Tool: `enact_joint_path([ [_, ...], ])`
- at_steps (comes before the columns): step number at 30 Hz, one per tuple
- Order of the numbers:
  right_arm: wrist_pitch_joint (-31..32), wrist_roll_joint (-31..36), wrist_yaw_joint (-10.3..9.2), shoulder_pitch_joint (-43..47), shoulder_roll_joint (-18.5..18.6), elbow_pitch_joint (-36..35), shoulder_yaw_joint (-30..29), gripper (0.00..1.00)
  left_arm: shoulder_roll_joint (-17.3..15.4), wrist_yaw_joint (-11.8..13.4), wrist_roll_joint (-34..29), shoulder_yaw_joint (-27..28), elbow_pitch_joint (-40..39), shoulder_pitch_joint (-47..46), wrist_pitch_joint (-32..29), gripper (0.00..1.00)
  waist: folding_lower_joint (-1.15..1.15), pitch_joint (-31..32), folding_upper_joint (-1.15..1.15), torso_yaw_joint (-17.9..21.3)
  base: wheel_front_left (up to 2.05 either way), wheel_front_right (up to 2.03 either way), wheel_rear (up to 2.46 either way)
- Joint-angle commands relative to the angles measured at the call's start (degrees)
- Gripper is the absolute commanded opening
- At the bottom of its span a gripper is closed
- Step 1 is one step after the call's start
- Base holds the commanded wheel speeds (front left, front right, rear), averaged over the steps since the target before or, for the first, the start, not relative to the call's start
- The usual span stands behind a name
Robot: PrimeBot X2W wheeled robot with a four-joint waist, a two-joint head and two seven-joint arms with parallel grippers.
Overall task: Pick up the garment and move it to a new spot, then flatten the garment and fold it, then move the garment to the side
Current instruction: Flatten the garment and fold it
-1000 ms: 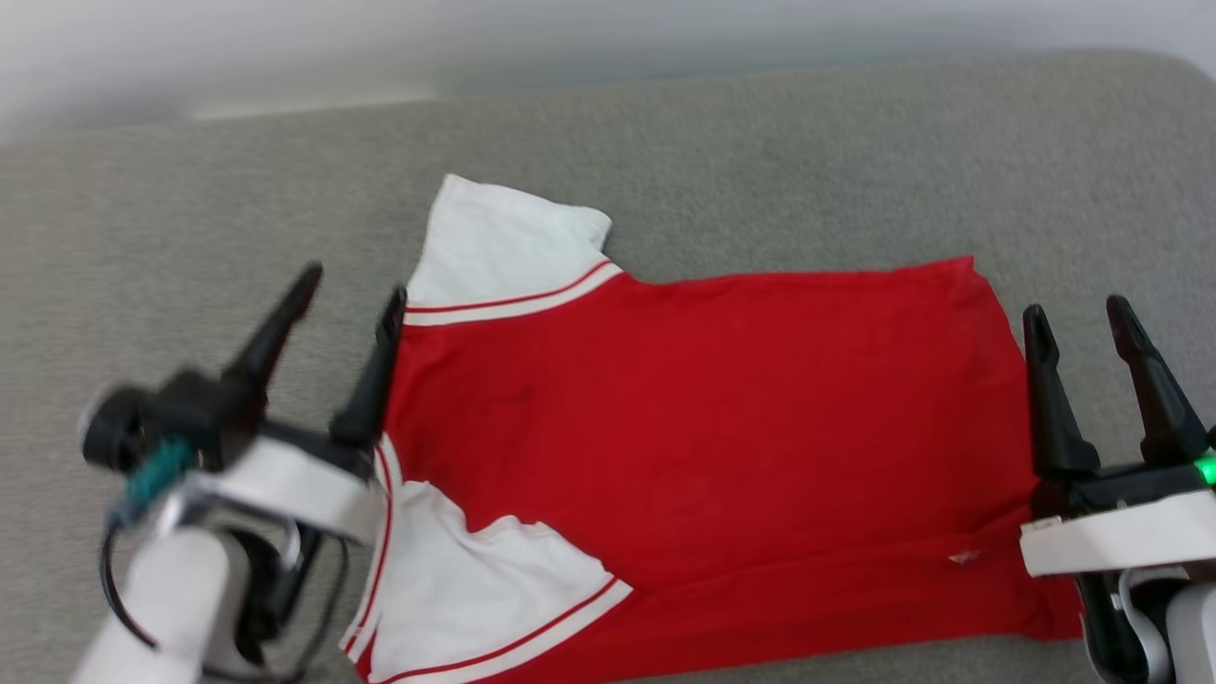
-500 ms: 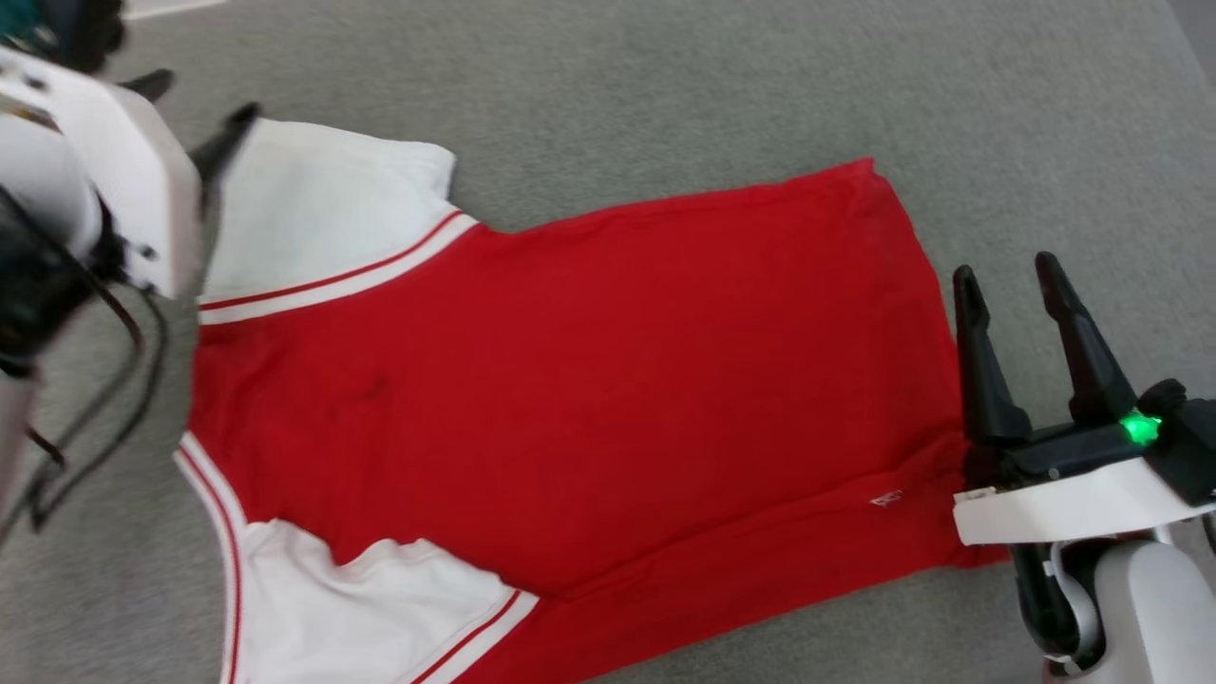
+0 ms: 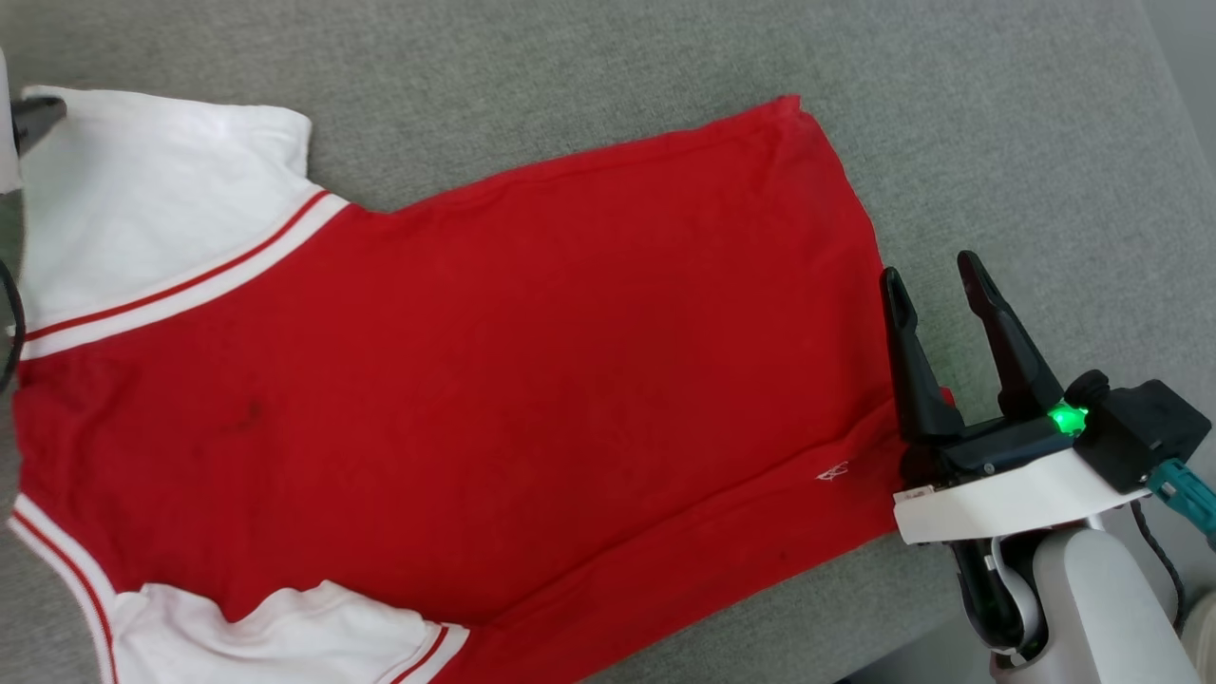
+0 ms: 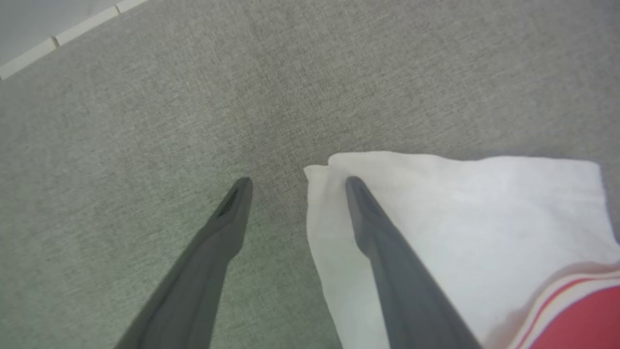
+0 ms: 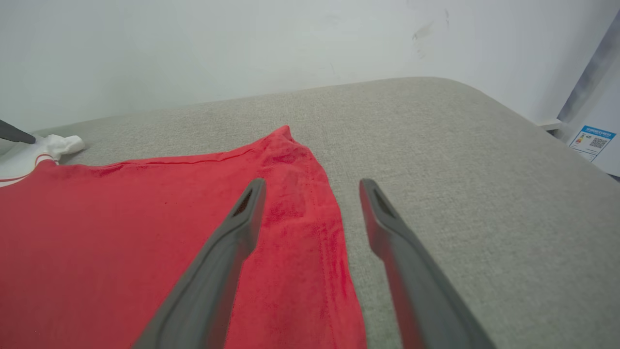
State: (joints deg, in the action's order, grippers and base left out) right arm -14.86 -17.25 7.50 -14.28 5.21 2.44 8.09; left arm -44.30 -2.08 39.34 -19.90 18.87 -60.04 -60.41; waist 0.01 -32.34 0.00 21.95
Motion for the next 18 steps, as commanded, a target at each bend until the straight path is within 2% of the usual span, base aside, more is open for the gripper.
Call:
enact_joint_path([
  [1, -0.3, 0.1, -0.02, -1.0, -0.5, 0.2, 0.3, 1.00, 0.3, 1.2, 0.6, 0.0, 0.4, 0.3, -1.6, 1.00, -0.01, -1.5, 0.00, 1.1, 0.00, 0.00, 0.00],
  [6, -0.4, 0.2, -0.02, -1.3, -0.9, -0.1, 0.4, 1.00, -0.1, 2.1, 1.9, -0.6, 0.7, 2.4, -5.4, 1.00, -0.01, -2.5, 0.00, 1.7, 0.00, 0.00, 0.00],
  [10, -0.4, 0.5, -0.02, -1.4, -1.1, -0.2, 0.1, 1.00, -0.4, 1.3, 3.3, -1.9, 1.1, 4.9, -8.8, 1.00, -0.01, -2.8, 0.00, 1.6, 0.00, 0.00, 0.00],
  [11, -0.4, 0.7, -0.02, -1.5, -1.2, -0.2, 0.0, 1.00, -0.3, 1.1, 3.9, -1.9, 1.2, 5.5, -9.4, 0.89, -0.01, -2.8, 0.00, 1.5, 0.00, 0.00, 0.00],
  [12, -0.4, 0.8, -0.02, -1.5, -1.2, -0.1, -0.2, 1.00, -0.3, 1.1, 4.3, -1.9, 1.2, 5.8, -9.9, 0.31, -0.01, -2.8, 0.00, 1.4, 0.00, 0.00, 0.00],
  [13, -0.4, 0.8, -0.02, -1.6, -1.2, 0.0, -0.3, 1.00, -0.2, 1.1, 4.5, -1.9, 1.1, 6.1, -9.9, 0.00, -0.01, -2.8, 0.00, 1.2, 0.00, 0.00, 0.00],
  [18, -0.4, 1.5, -0.02, -2.3, -1.1, 0.7, -0.7, 1.00, 0.7, 0.5, 4.8, -0.9, 0.9, 5.5, -5.6, 0.00, -0.01, -2.1, 0.00, 0.1, 0.00, 0.00, 0.00],
])
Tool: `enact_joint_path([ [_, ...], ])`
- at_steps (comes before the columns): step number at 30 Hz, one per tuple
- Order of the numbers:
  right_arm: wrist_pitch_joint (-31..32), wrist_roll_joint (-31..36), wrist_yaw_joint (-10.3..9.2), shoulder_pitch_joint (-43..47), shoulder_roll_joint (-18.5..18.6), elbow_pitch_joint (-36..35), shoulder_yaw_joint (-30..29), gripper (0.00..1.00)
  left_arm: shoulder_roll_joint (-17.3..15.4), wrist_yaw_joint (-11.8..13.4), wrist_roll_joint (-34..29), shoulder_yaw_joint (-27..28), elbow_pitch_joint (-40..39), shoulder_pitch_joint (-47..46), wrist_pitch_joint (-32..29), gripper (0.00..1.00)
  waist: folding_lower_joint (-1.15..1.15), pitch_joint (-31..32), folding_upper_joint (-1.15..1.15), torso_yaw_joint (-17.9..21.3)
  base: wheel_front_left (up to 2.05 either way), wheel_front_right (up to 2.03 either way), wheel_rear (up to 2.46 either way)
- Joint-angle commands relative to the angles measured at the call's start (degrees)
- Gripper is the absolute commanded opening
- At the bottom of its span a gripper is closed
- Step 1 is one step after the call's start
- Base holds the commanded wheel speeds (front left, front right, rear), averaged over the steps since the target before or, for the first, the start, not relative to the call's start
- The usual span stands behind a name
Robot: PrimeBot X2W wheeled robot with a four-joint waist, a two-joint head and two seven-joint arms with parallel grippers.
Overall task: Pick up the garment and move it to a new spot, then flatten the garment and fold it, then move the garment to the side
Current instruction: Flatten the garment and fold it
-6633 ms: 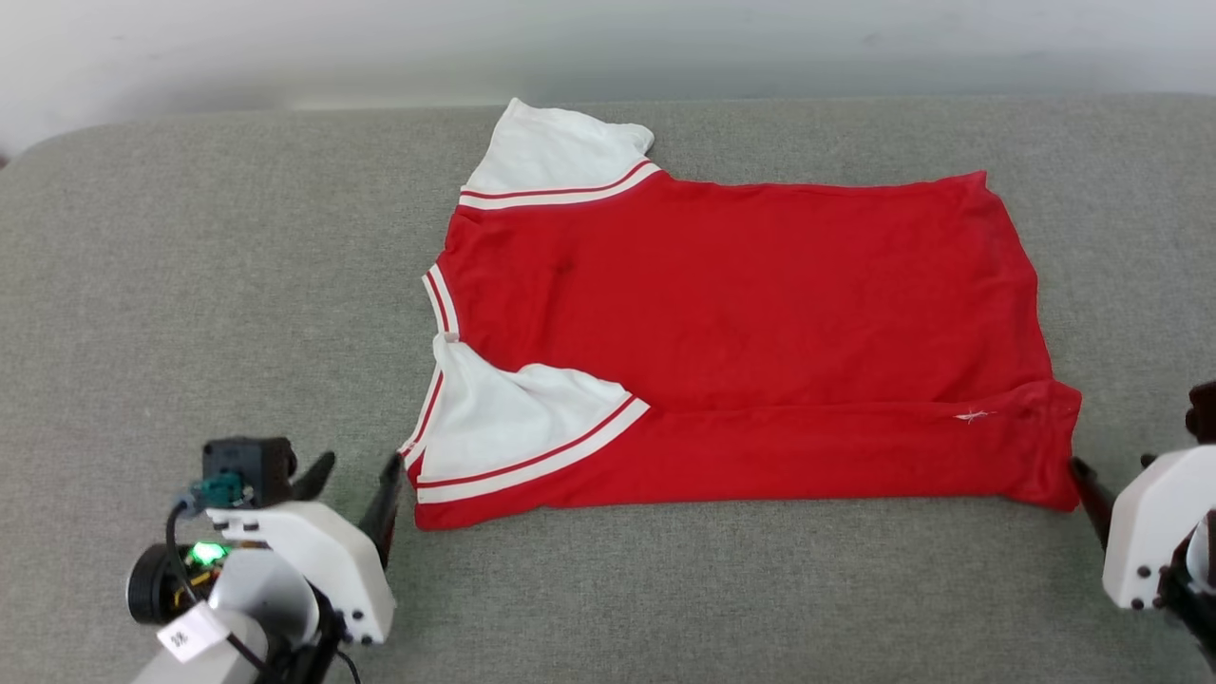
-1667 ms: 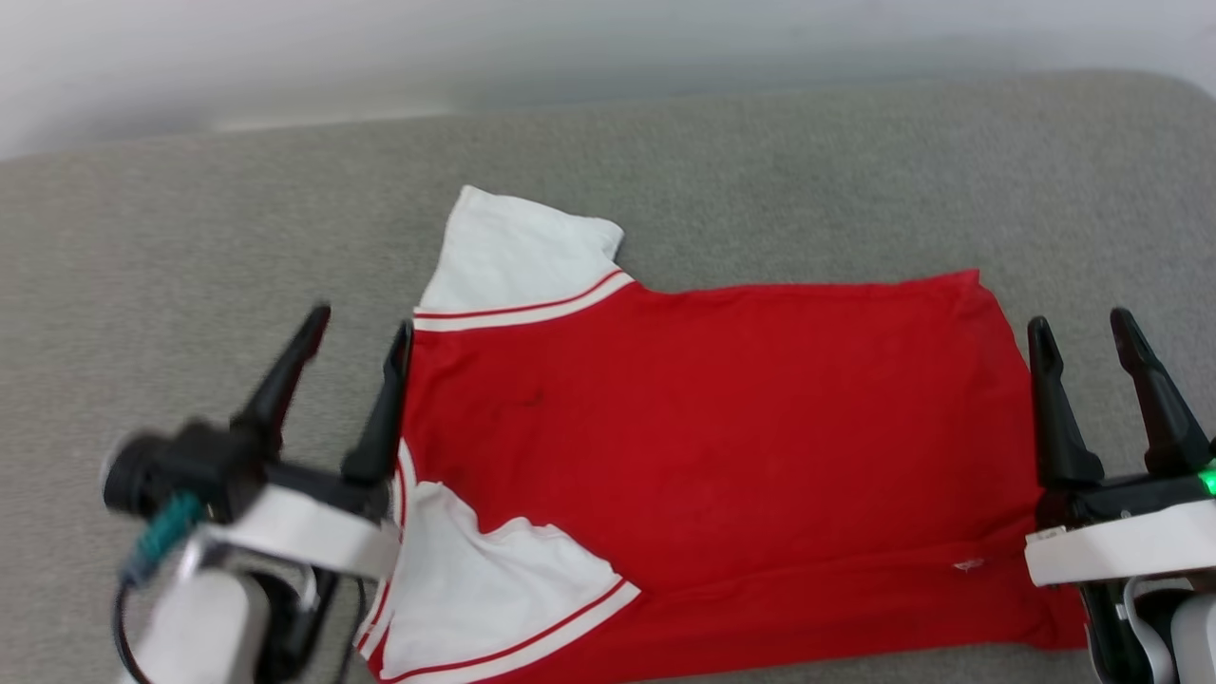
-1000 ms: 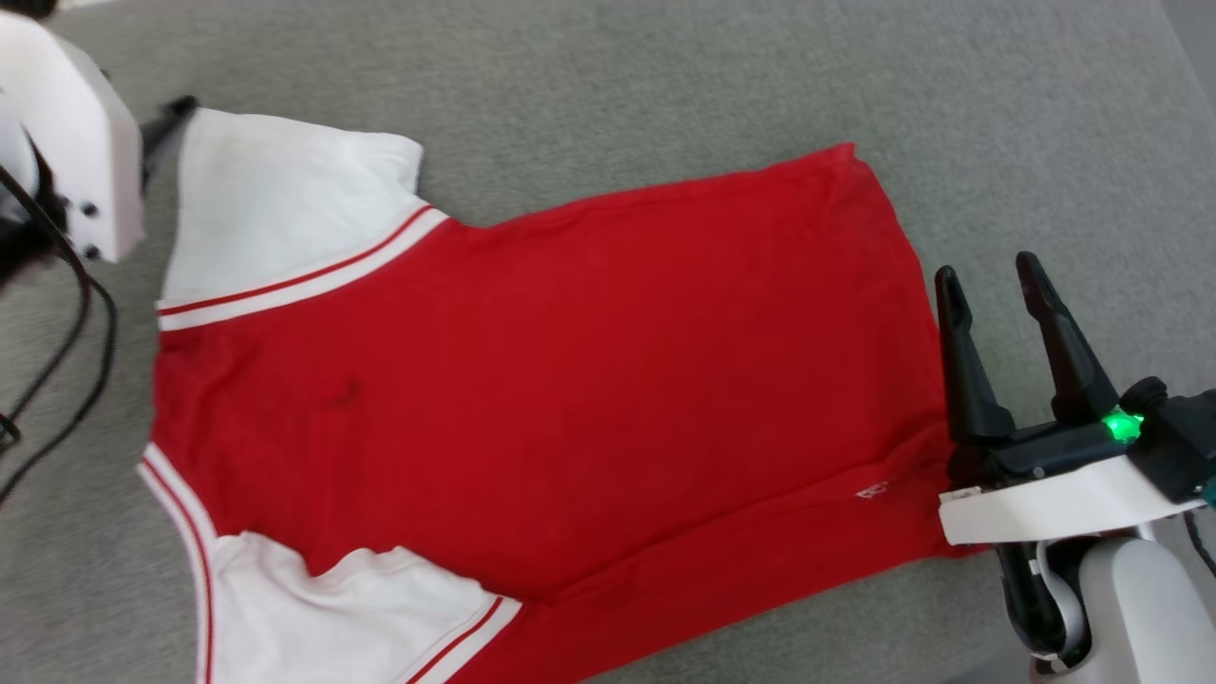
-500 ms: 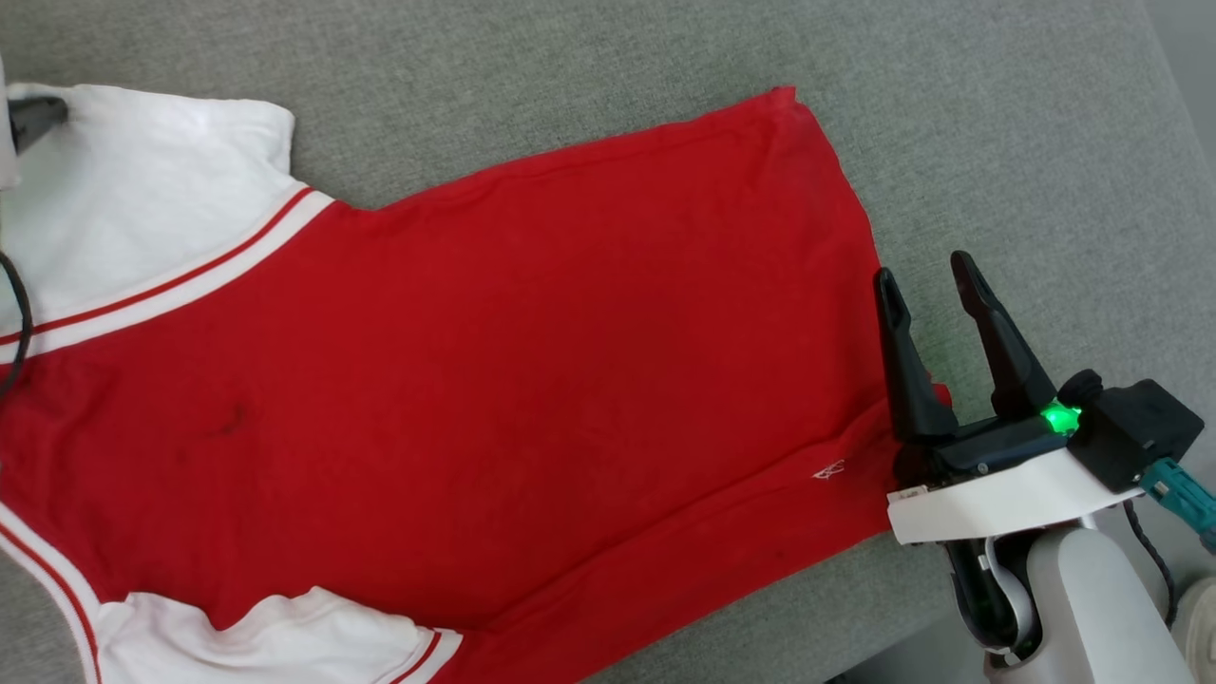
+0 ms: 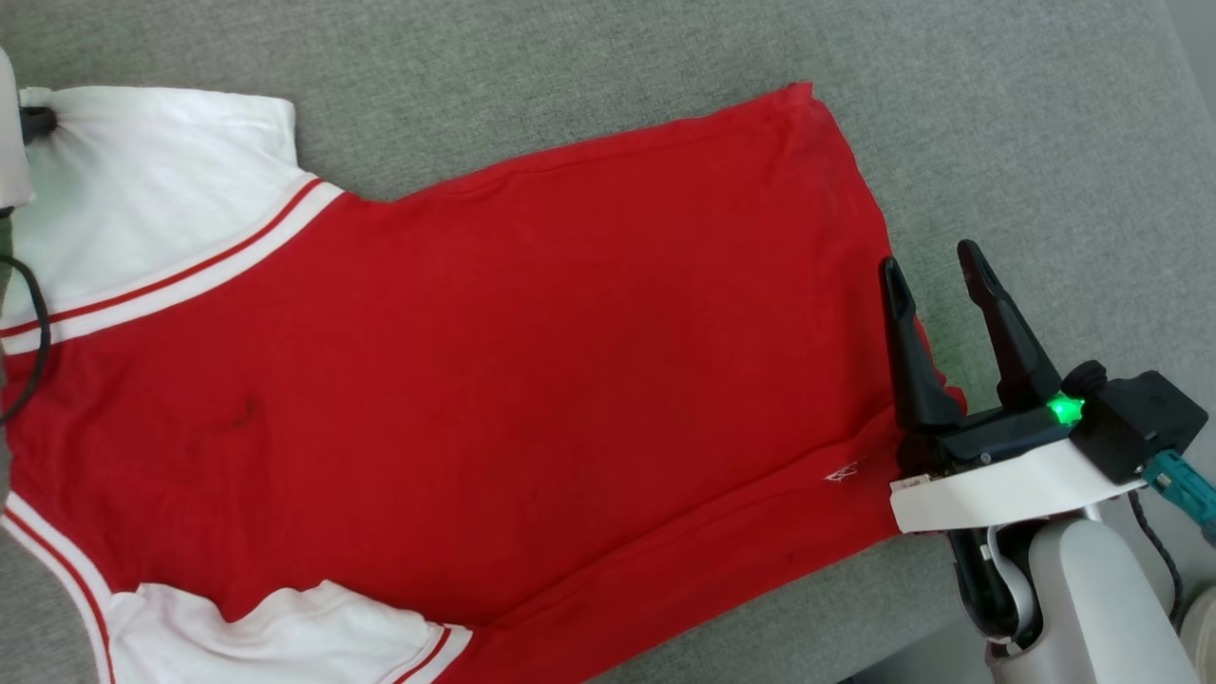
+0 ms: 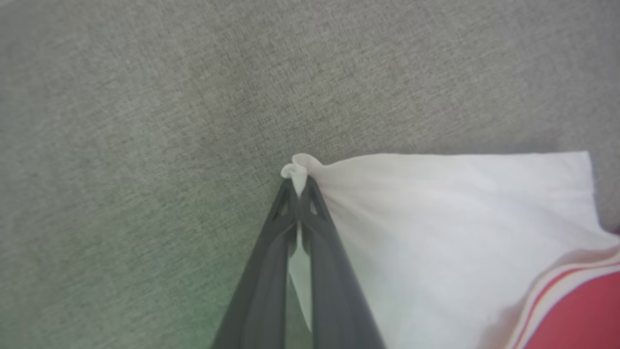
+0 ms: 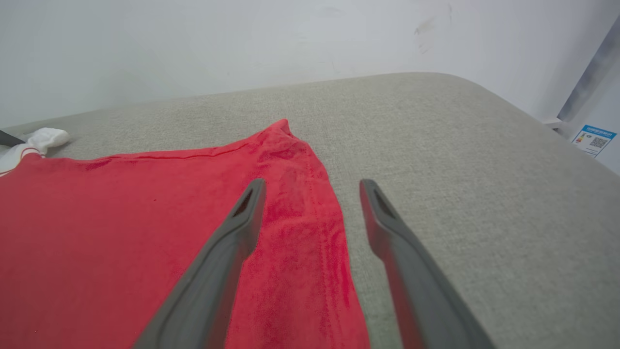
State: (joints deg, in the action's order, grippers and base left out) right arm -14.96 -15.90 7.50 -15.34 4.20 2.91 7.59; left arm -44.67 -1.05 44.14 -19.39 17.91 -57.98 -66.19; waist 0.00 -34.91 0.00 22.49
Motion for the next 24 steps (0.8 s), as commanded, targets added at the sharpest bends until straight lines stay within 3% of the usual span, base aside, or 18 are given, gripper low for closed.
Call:
enact_joint_path([
  [1, -0.3, 0.3, -0.02, -1.3, 0.1, 0.3, -0.2, 1.00, 1.2, -0.9, -0.3, -1.3, 1.9, 3.1, 1.3, 0.00, 0.00, 0.7, 0.00, -0.7, 0.00, 0.00, 0.00],
  [8, -0.2, 1.1, -0.02, -0.4, 2.0, 1.2, -1.4, 1.00, 3.8, -4.1, -0.3, -0.7, 2.6, 0.9, 10.9, 0.00, 0.00, 4.7, 0.00, -3.7, 0.00, 0.00, 0.00],
  [13, 3.7, 2.1, -0.02, 0.8, 5.1, 0.7, -2.8, 1.00, 6.3, -5.7, 0.9, -2.2, -0.2, 2.0, 16.6, 0.00, 0.00, 8.4, 0.00, -7.0, 0.00, 0.00, 0.00],
  [21, 18.4, 1.0, -0.02, -1.8, 13.1, -2.9, -2.3, 1.00, 7.1, -6.4, 3.0, -6.9, -10.2, 5.0, 23.4, 0.00, 0.00, 11.2, 0.00, -12.1, 0.00, 0.00, 0.00],
  [24, 31.8, -2.4, -0.02, -5.4, 17.3, -4.0, -2.0, 1.00, 5.6, -6.4, 4.0, -9.7, -16.4, 6.6, 25.4, 0.00, 0.00, 11.4, 0.00, -14.7, 0.00, 0.00, 0.00],
])
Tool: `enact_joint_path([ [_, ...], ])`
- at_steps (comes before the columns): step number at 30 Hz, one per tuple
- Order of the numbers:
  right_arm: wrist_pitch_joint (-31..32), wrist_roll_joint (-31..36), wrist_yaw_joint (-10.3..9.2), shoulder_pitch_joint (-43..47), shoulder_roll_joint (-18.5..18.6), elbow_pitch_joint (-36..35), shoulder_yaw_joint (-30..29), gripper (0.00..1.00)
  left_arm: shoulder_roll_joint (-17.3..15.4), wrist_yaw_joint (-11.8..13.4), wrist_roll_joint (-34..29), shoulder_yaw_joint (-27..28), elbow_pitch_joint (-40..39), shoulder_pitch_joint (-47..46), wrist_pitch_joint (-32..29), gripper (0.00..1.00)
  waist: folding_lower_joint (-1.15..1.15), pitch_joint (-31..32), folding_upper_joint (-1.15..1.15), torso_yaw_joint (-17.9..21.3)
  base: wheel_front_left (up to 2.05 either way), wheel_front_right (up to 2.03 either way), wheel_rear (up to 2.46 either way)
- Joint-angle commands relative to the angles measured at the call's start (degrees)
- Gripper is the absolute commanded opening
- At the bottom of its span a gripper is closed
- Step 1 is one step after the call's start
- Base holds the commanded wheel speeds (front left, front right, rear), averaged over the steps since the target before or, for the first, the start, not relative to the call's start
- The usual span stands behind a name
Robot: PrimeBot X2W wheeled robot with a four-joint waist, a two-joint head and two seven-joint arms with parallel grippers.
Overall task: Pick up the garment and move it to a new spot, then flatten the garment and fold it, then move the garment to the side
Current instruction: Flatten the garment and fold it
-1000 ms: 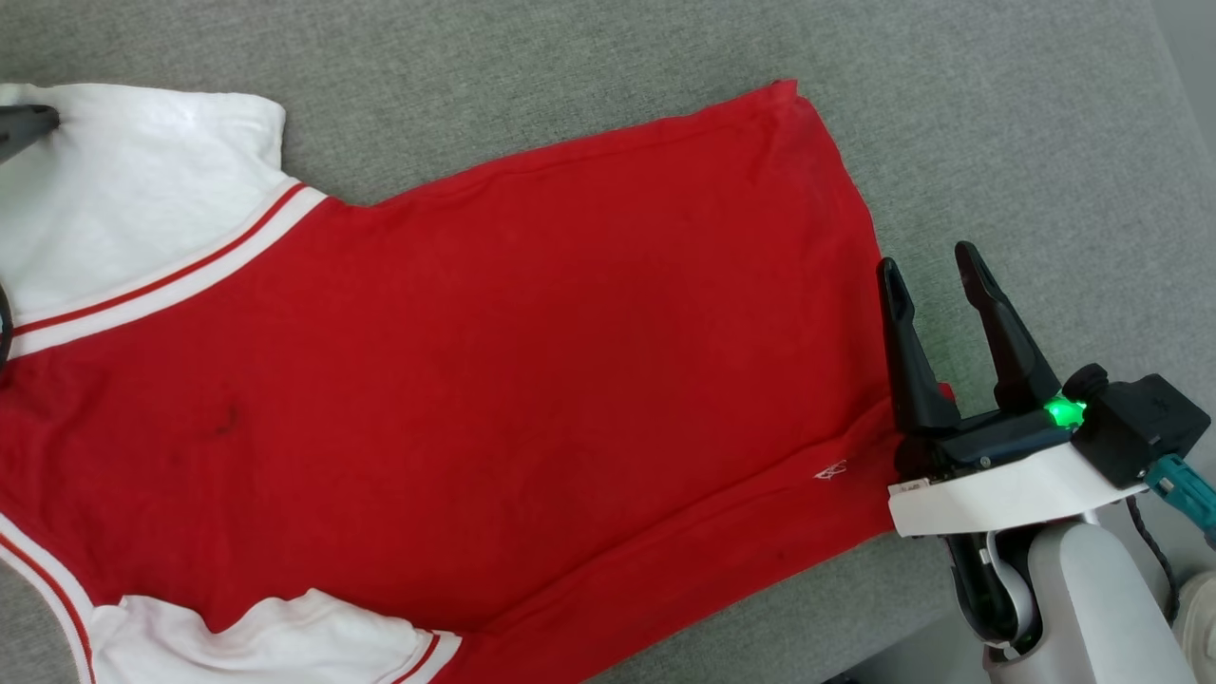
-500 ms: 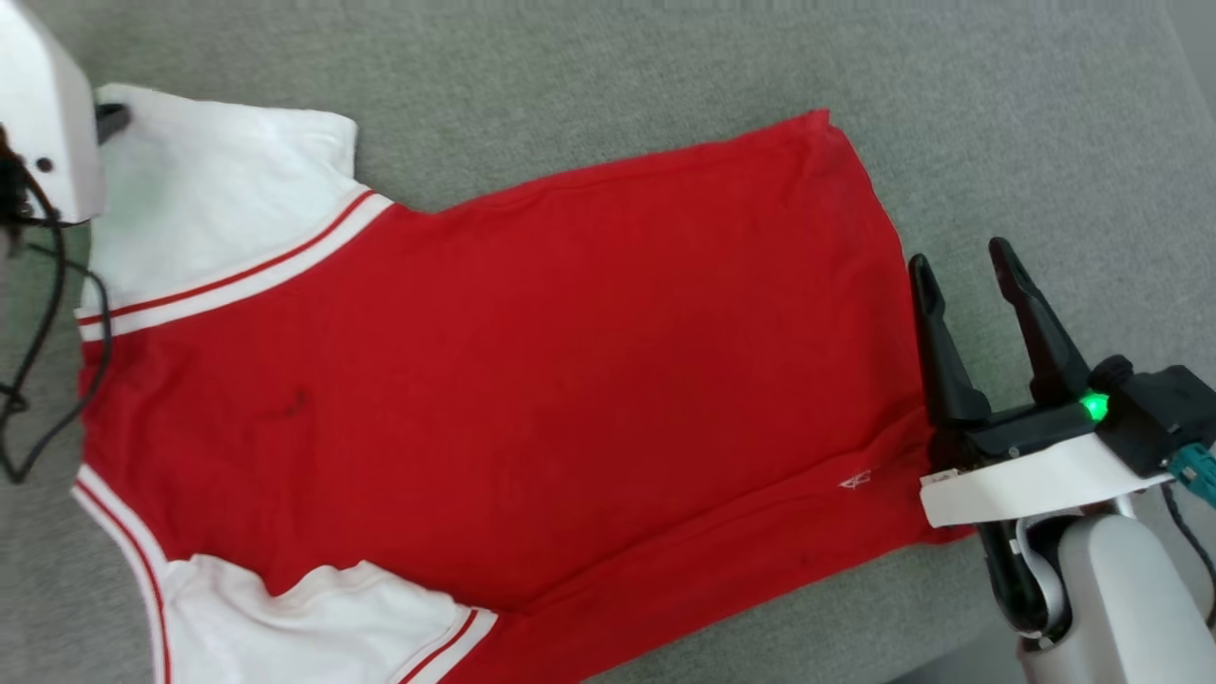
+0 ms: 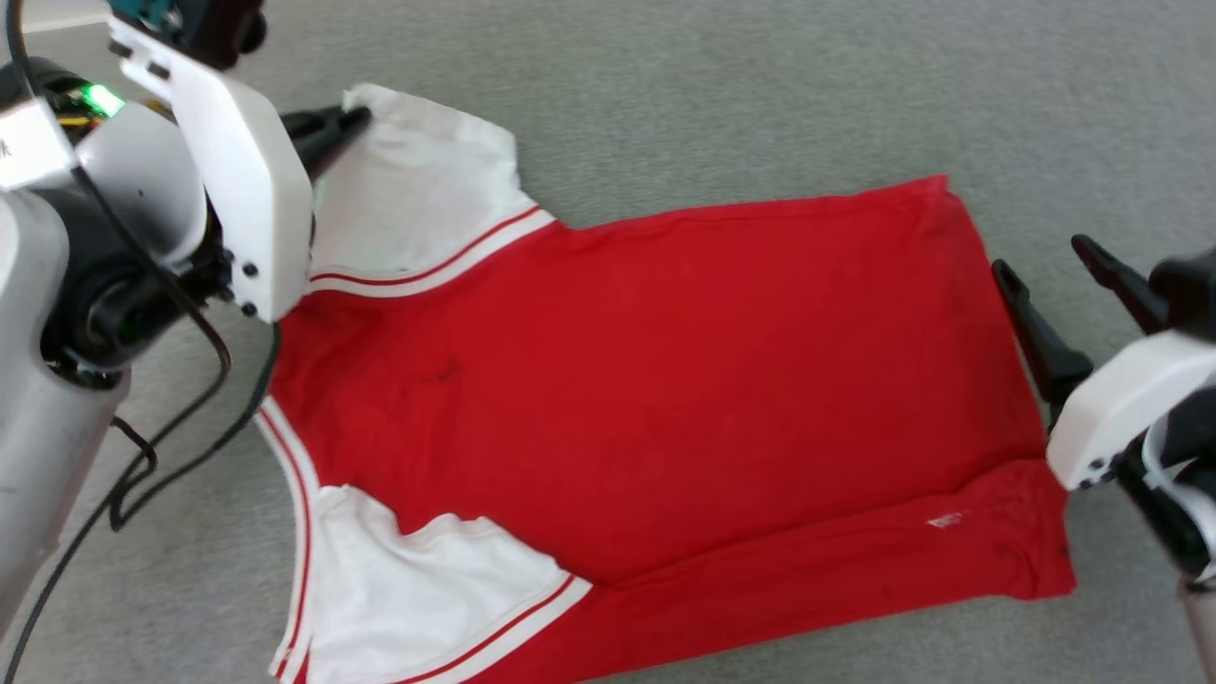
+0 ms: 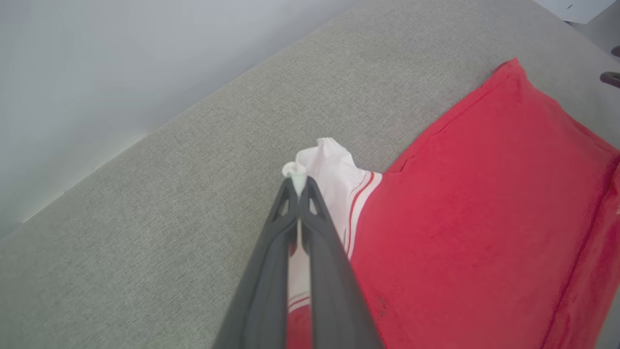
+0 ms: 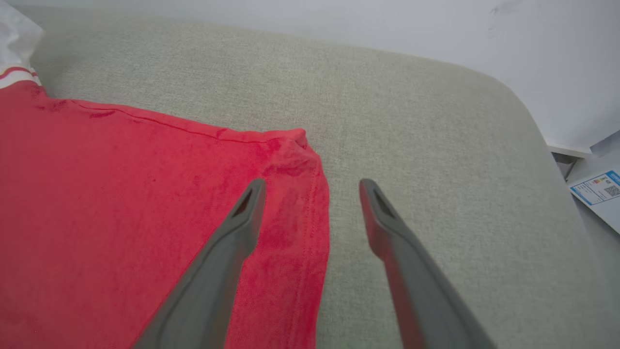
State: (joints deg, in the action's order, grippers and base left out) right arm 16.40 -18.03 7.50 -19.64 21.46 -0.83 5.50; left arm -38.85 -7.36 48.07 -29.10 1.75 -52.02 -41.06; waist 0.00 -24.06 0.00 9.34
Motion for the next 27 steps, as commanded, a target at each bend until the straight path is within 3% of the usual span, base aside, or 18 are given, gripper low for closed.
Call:
enact_joint_path([
  [1, 4.1, -1.0, -0.02, -2.2, 1.1, -0.3, 0.3, 1.00, -0.6, -0.1, 0.3, -0.4, -1.7, 1.0, 0.7, 0.00, 0.00, 0.5, 0.00, -2.2, 0.00, 0.00, 0.00],
  [7, 21.2, -3.1, -0.02, -10.0, 6.5, 2.6, 1.3, 1.00, -2.2, -0.1, 0.9, -1.0, -9.5, 3.6, 3.1, 0.00, 0.00, -1.0, 0.00, -5.7, 0.00, 0.00, 0.00],
  [13, 30.2, -2.2, -0.02, -14.6, 8.9, 7.6, 2.8, 1.00, -2.2, 0.0, 0.6, -1.0, -14.4, 5.0, 5.0, 0.00, 0.00, -2.7, 0.00, -8.6, 0.00, 0.00, 0.00],
  [27, 33.8, -2.2, 0.07, -17.8, 12.3, 15.7, 12.2, 1.00, -0.2, 0.8, -1.5, -2.5, -21.0, 6.5, 7.7, 0.00, 0.00, -6.4, 0.00, -13.5, 0.00, 0.00, 0.00],
])
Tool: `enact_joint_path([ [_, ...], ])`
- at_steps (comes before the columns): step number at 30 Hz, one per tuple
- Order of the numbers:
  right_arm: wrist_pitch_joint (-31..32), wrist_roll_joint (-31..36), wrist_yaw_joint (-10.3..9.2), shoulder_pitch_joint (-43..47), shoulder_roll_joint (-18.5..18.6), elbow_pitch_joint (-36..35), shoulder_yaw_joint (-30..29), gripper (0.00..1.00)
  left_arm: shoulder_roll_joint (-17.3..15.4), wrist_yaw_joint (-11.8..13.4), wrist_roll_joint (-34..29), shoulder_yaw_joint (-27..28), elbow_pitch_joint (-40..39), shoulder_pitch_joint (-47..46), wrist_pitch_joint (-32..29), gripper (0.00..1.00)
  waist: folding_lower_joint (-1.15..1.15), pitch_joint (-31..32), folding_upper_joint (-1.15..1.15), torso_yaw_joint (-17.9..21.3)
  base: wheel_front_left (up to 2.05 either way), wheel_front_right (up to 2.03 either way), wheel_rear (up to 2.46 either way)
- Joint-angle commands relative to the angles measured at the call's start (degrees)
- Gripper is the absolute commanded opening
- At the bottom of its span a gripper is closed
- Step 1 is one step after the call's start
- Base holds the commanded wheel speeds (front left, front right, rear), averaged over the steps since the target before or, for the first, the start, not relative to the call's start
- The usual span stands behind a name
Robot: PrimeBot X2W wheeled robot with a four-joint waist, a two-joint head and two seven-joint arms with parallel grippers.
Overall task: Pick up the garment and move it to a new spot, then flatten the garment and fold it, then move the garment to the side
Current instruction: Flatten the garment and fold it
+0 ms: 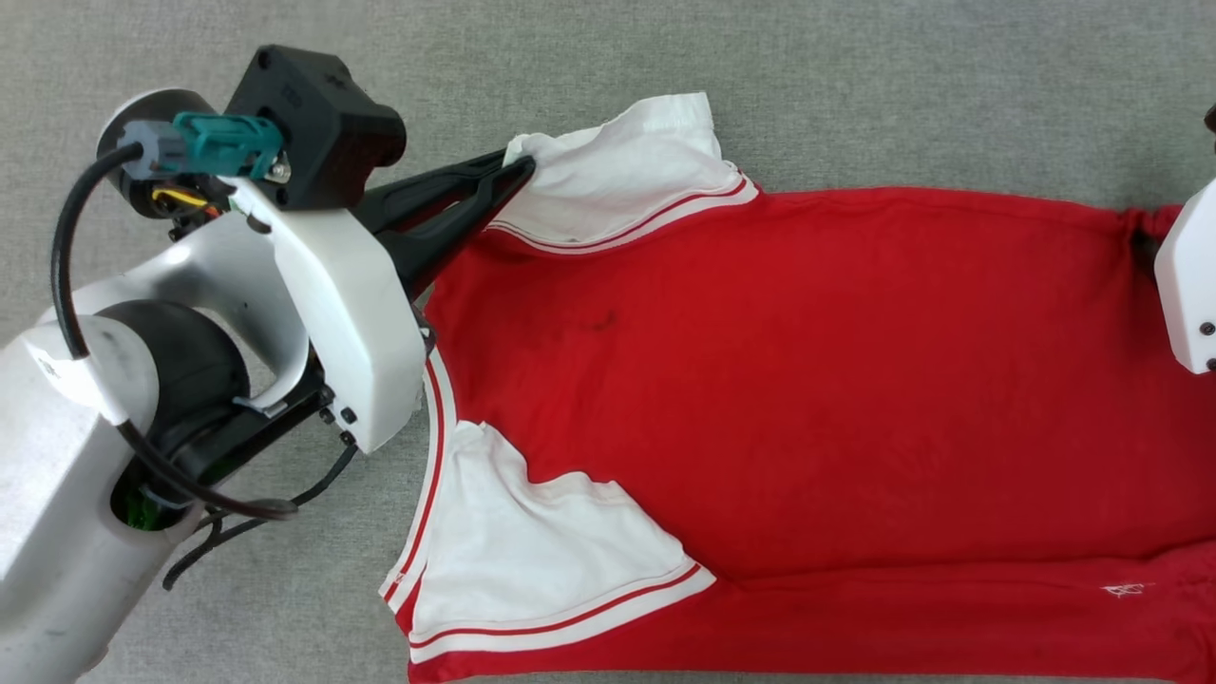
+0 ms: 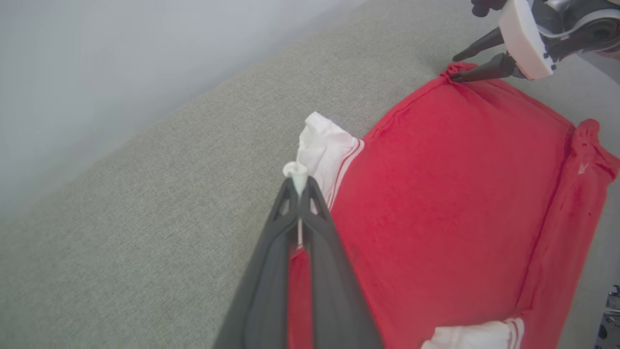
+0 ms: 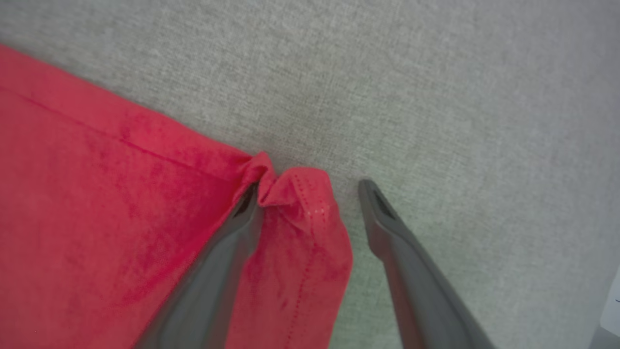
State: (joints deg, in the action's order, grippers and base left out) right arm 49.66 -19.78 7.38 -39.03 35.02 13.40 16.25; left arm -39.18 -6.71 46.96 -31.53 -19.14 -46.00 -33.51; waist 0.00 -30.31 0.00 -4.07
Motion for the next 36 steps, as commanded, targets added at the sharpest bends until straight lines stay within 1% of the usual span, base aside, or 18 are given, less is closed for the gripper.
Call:
enact_joint_path([
  [1, 1.1, -0.8, 0.20, 2.0, -1.3, 2.1, 2.3, 1.00, 0.2, 0.1, -0.4, -0.1, 0.0, 0.6, 0.5, 0.00, 0.00, -0.2, 0.00, -0.3, 0.00, 0.00, 0.00],
  [3, 2.3, -1.8, 0.35, 2.9, -1.2, 3.3, 3.9, 1.00, 0.3, 0.3, -0.7, -0.2, 0.4, 0.8, 0.9, 0.00, 0.00, -0.4, 0.00, -0.5, 0.00, 0.00, 0.00],
  [4, 2.7, -2.3, 0.42, 3.4, -1.1, 3.7, 4.6, 0.45, 0.2, 0.3, -0.9, -0.2, 0.7, 1.0, 1.1, 0.00, 0.00, -0.4, 0.00, -0.6, 0.00, 0.00, 0.00],
  [5, 2.8, -2.7, 0.42, 3.6, -0.9, 4.0, 5.0, 0.14, 0.3, 0.3, -1.0, -0.2, 1.0, 1.1, 1.5, 0.00, 0.00, -0.3, 0.00, -0.6, 0.00, 0.00, 0.00],
  [6, 2.6, -3.0, 0.42, 3.5, -0.7, 4.2, 5.2, 0.00, 0.4, 0.4, -1.0, -0.2, 1.4, 1.3, 1.7, 0.00, 0.00, -0.3, 0.00, -0.6, 0.00, 0.00, 0.00],
  [9, 0.9, -3.6, 0.17, 3.1, -0.1, 4.9, 4.2, 0.00, 0.4, 0.5, -1.3, -0.3, 2.4, 2.0, 2.4, 0.00, 0.00, 0.5, 0.00, -0.3, 0.00, 0.00, 0.00],
  [15, -3.9, -3.9, 0.08, 2.0, -0.5, 5.4, 0.8, 0.00, 0.1, 1.2, -0.9, 0.6, 4.3, 3.8, 4.4, 0.00, 0.00, 3.2, 0.00, 0.7, 0.00, 0.00, 0.00],
  [21, -9.9, -5.4, 0.09, 3.8, -2.1, 4.6, -3.8, 0.00, -0.9, 2.2, 0.1, 1.8, 5.0, 7.6, 6.6, 0.00, 0.00, 7.5, 0.00, 1.4, 0.00, 0.00, 0.00],
  [26, -13.7, -6.3, 0.09, 9.3, -3.1, 2.5, -7.9, 0.00, -2.1, 3.4, 1.1, 2.2, 4.0, 12.4, 7.9, 0.00, 0.00, 11.9, 0.00, 1.5, 0.00, 0.00, 0.00],
  [29, -14.6, -6.9, 0.09, 13.8, -4.0, 0.5, -10.1, 0.00, -3.1, 4.4, 1.9, 2.4, 2.9, 16.1, 8.6, 0.00, 0.00, 14.0, 0.00, 1.5, 0.00, 0.00, 0.00],
  [36, -16.6, -7.6, 0.09, 24.7, -6.9, -5.7, -15.0, 0.00, -6.3, 6.4, 3.7, 2.5, 0.0, 25.5, 9.5, 0.00, 0.00, 16.6, 0.00, 1.4, 0.00, 0.00, 0.00],
])
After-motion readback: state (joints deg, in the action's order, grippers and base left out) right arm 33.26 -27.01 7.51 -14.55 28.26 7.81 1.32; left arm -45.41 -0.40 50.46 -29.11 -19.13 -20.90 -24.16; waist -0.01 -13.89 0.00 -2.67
